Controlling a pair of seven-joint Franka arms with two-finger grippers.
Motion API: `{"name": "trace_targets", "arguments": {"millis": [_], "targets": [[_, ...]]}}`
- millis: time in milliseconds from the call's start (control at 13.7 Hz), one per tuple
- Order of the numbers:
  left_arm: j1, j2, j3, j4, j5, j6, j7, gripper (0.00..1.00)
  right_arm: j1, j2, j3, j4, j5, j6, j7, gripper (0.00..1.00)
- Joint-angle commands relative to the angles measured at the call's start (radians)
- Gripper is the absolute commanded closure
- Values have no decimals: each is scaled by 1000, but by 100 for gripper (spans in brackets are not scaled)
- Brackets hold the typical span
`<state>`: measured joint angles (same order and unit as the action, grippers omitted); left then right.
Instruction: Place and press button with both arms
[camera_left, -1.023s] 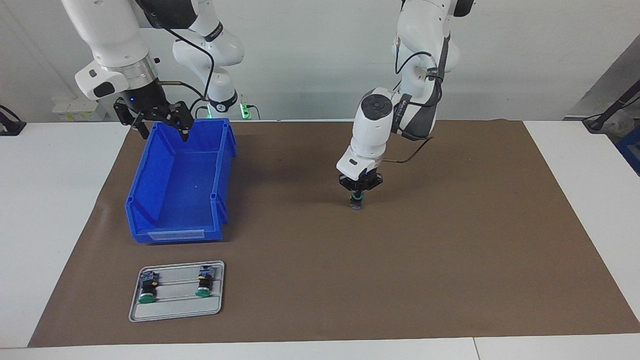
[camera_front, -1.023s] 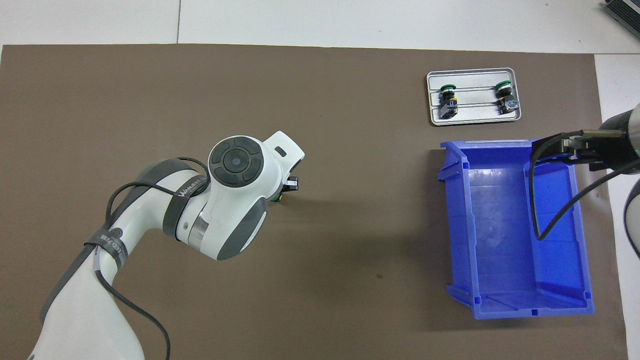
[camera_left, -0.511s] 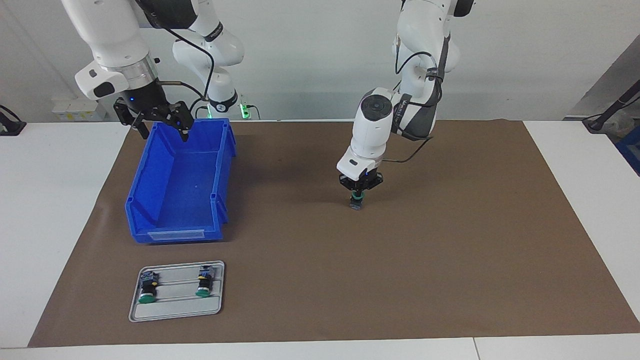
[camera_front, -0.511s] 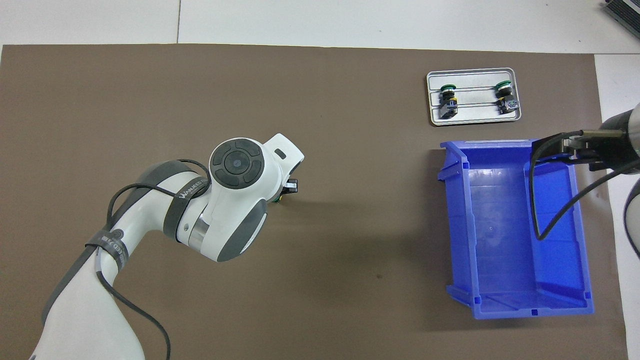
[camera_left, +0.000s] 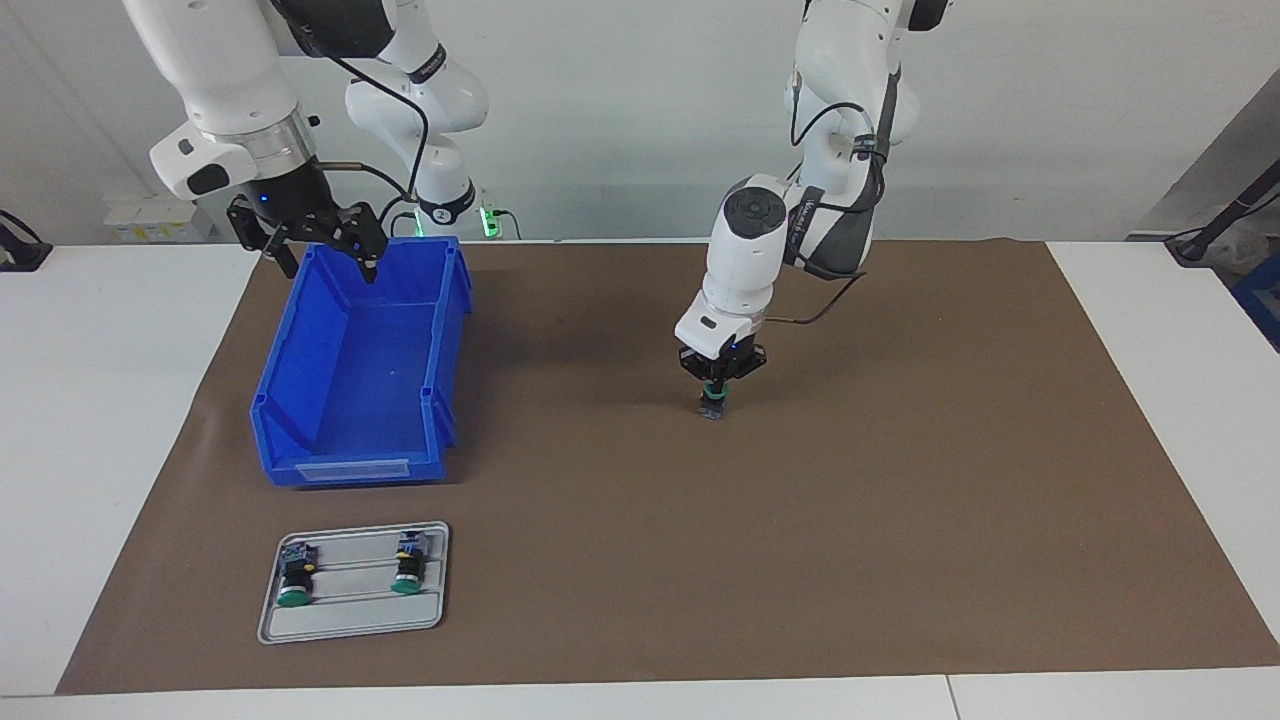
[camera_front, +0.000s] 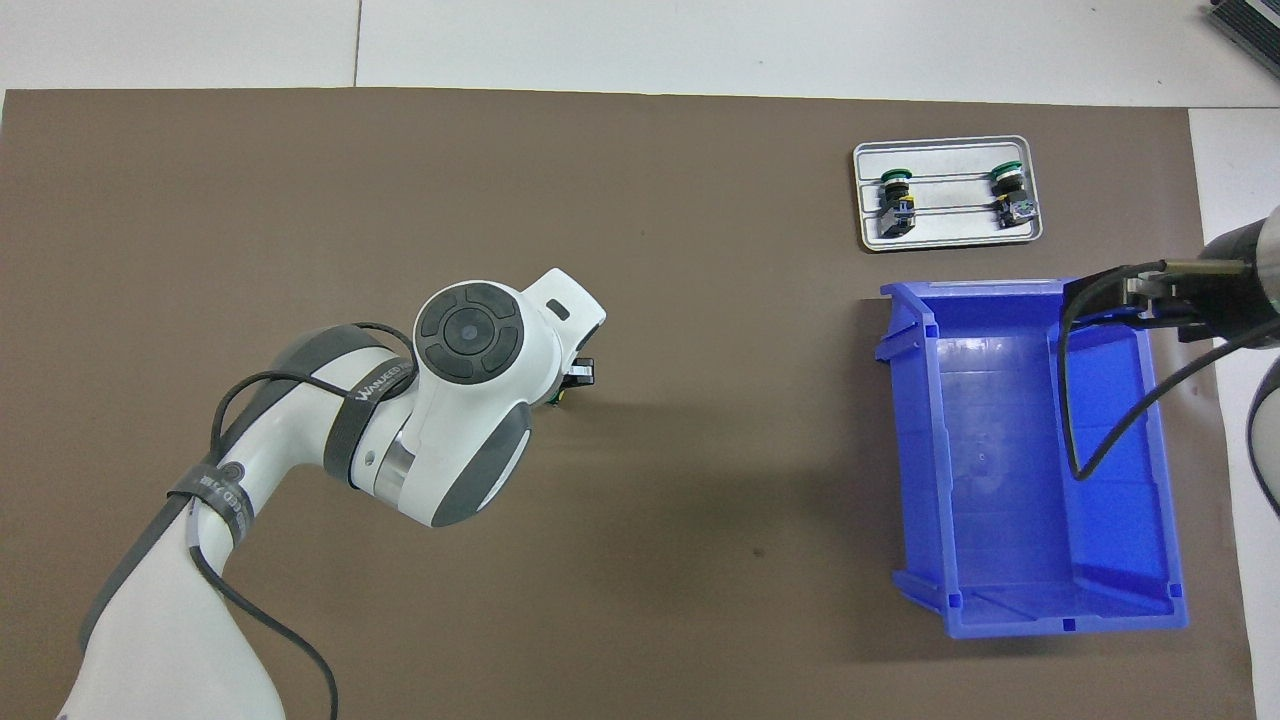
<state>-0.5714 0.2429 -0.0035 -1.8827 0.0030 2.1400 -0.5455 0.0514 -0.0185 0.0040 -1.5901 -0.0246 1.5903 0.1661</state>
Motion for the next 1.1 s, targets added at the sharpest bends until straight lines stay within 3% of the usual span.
{"name": "trace_targets", "arguments": {"millis": [0,219,438,877,950,1023], "targets": [[16,0,16,158,9,-193,-11,100,2,-14,-4,-14,-1,-1,-16,0],[102,-13,14,263,11,-322,30,100,1,-14,-4,-14,-1,-1,-16,0],[204,-17,22,359,11,-498,232,100,2,-14,-4,-14,-1,-1,-16,0],[421,-85,25,370,-15,-580,514,100,10,-14,-2,-13,-1,-1,-23,0],[439,-100,25,372,-27,-589,538,96,13,-15,-2,-14,-1,-3,-22,0],[456,-108,25,372,-43,-591,539,67,13,-17,-1,-13,-1,-6,-23,0]]}}
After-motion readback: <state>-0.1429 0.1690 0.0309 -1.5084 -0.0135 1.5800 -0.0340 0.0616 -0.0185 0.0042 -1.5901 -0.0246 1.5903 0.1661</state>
